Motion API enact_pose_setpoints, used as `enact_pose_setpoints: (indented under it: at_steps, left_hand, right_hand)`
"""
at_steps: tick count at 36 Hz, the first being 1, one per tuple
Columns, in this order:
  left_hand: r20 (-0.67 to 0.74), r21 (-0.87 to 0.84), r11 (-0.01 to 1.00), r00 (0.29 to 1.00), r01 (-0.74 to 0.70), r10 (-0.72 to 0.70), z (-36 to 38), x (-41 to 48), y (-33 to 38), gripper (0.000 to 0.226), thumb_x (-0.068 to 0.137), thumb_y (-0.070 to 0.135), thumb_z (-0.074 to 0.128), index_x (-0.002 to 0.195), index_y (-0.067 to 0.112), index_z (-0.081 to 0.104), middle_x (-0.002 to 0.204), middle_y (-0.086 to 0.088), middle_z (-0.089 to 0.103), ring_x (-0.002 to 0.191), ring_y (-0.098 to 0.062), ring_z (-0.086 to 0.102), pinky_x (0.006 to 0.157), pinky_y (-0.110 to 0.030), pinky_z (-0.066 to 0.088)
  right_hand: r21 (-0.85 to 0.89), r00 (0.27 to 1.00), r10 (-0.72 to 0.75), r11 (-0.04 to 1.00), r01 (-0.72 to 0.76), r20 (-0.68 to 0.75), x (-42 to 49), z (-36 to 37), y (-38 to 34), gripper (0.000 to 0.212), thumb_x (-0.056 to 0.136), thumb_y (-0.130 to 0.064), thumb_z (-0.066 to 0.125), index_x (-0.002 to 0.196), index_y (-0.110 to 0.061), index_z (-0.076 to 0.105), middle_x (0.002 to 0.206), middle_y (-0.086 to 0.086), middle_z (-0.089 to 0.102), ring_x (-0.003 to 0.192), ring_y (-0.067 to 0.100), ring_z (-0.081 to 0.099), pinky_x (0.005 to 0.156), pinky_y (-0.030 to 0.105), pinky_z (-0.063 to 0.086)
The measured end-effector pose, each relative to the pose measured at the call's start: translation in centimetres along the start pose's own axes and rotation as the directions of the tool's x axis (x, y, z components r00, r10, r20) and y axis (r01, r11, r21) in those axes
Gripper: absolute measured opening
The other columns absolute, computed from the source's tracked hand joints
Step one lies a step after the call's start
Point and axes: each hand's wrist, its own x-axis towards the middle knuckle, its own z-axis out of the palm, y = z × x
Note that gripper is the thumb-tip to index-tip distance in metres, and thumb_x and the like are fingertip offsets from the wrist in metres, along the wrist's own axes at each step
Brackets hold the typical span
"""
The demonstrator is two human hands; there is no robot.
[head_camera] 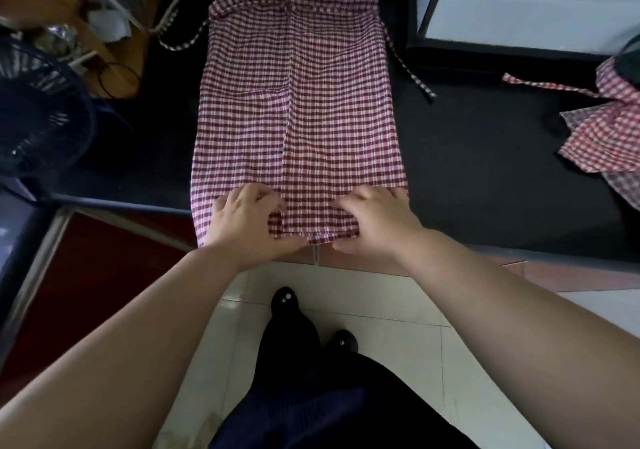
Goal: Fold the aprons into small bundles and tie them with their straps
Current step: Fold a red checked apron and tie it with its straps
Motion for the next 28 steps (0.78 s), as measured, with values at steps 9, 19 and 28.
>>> enact_pose_setpoints:
  at_steps: [9, 19, 28]
  left_hand:
    - [0.172, 0.061, 0.998, 0.984, 0.029, -0.039, 1.1, -0.7, -1.9, 0.056, 0.101, 0.032, 0.041, 0.153, 0.032, 0.019, 0.162, 0.006, 0.001, 0.149, -0.016, 0.0, 0.12, -0.039, 0.011]
    - [0.125, -0.09, 0.996, 0.992, -0.005, 0.017, 2.1, 0.2, -1.4, 0.05, 0.104, 0.032, 0.034, 0.152, 0.036, 0.02, 0.161, 0.01, 0.007, 0.149, -0.016, -0.003, 0.121, -0.041, 0.006]
    - [0.016, 0.103, 0.979, 0.984, -0.177, 0.176, 5.2, -0.4, -0.8, 0.064, 0.101, 0.042, 0.037, 0.154, 0.019, 0.011, 0.162, -0.002, 0.002, 0.149, -0.025, -0.002, 0.118, -0.038, -0.003]
  right_hand:
    - [0.0, 0.999, -0.032, 0.999, 0.032, 0.033, -0.5, 0.8, 0.1, 0.027, 0.093, -0.007, 0.041, 0.115, -0.014, 0.056, 0.112, 0.003, 0.056, 0.096, 0.025, 0.055, 0.077, 0.037, 0.048]
    - [-0.312, 0.994, 0.006, 0.95, 0.028, 0.106, -1.6, -0.3, 0.8, 0.024, 0.088, -0.023, 0.049, 0.106, -0.016, 0.063, 0.117, 0.002, 0.053, 0.114, 0.024, 0.044, 0.099, 0.039, 0.033]
    - [-0.153, 0.995, -0.073, 0.985, 0.083, 0.067, 0.2, 1.2, 0.0, 0.062, 0.091, -0.043, 0.054, 0.145, -0.024, 0.03, 0.14, 0.005, 0.035, 0.116, 0.024, 0.047, 0.098, 0.038, 0.036]
